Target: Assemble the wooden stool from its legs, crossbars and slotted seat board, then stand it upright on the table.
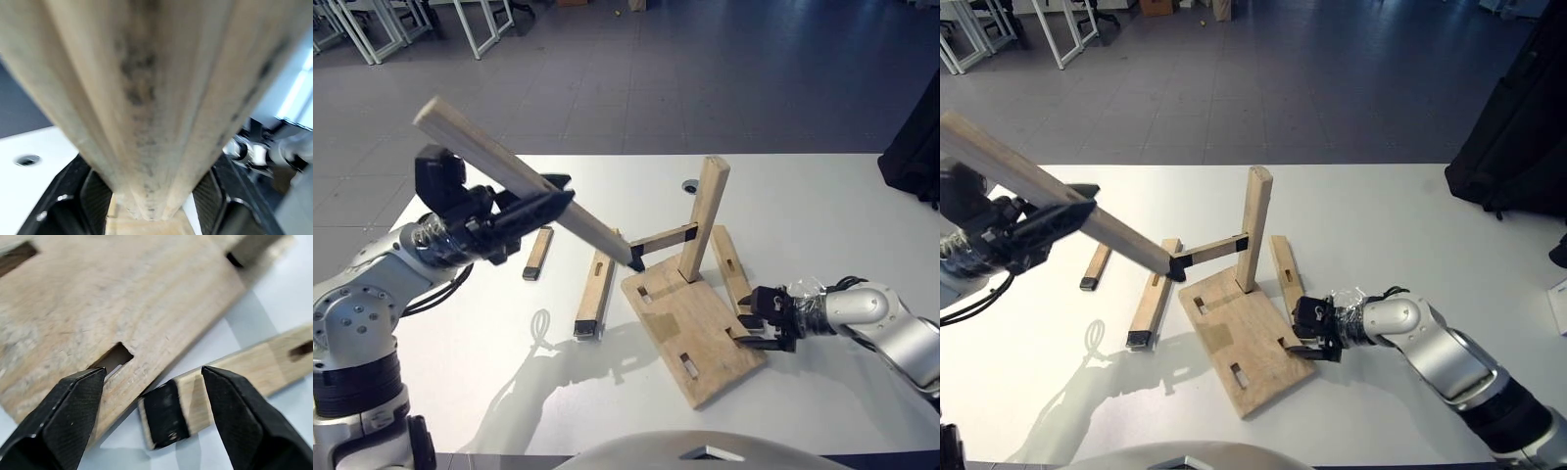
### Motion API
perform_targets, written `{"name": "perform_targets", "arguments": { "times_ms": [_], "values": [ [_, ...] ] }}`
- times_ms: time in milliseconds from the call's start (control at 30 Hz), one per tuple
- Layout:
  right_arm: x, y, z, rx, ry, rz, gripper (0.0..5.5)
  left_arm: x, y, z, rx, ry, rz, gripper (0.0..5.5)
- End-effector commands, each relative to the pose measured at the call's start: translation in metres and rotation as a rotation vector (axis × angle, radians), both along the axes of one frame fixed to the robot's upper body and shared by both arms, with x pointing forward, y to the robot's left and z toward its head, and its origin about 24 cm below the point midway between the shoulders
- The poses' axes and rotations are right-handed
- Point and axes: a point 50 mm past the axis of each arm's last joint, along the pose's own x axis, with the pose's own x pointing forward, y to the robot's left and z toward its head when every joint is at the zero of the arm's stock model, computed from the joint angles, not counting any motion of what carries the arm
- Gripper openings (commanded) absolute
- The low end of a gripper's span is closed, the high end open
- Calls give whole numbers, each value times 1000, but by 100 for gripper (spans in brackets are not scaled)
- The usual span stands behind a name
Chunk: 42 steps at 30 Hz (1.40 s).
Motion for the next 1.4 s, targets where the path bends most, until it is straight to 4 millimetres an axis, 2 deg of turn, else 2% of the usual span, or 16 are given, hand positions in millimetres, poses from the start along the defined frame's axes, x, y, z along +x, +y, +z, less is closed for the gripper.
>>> {"name": "perform_targets", "arguments": {
  "times_ms": [33, 200, 300, 500, 733, 833, 1033, 1167, 1400],
  "values": [
    [0, 7, 2, 36, -23, 2, 360, -1, -11, -30, 149, 67, 17, 203],
    [-1, 7, 0, 34, -25, 4, 360, -2, -15, -86, 232, 166, 148, 203],
    [0, 6, 1, 30, -28, 5, 360, -6, -19, -98, 209, 183, 154, 203],
    [2, 3, 1, 17, -24, 16, 360, 10, -22, -98, 197, 155, 135, 203],
    [0, 4, -5, 11, -8, 27, 360, 17, -5, -72, 197, 131, 12, 203],
    [-1, 4, -6, 12, -7, 23, 360, 29, -7, -67, 192, 95, 28, 203],
    [-4, 2, -6, 11, -8, 8, 360, 40, -22, -79, 148, 109, 23, 203],
    [5, 5, -5, 10, -12, 46, 360, 42, -23, -88, 142, 113, 74, 203],
    [8, 5, -5, 5, -16, 56, 360, 51, -25, -99, 149, 127, 87, 203]
  ]
}}
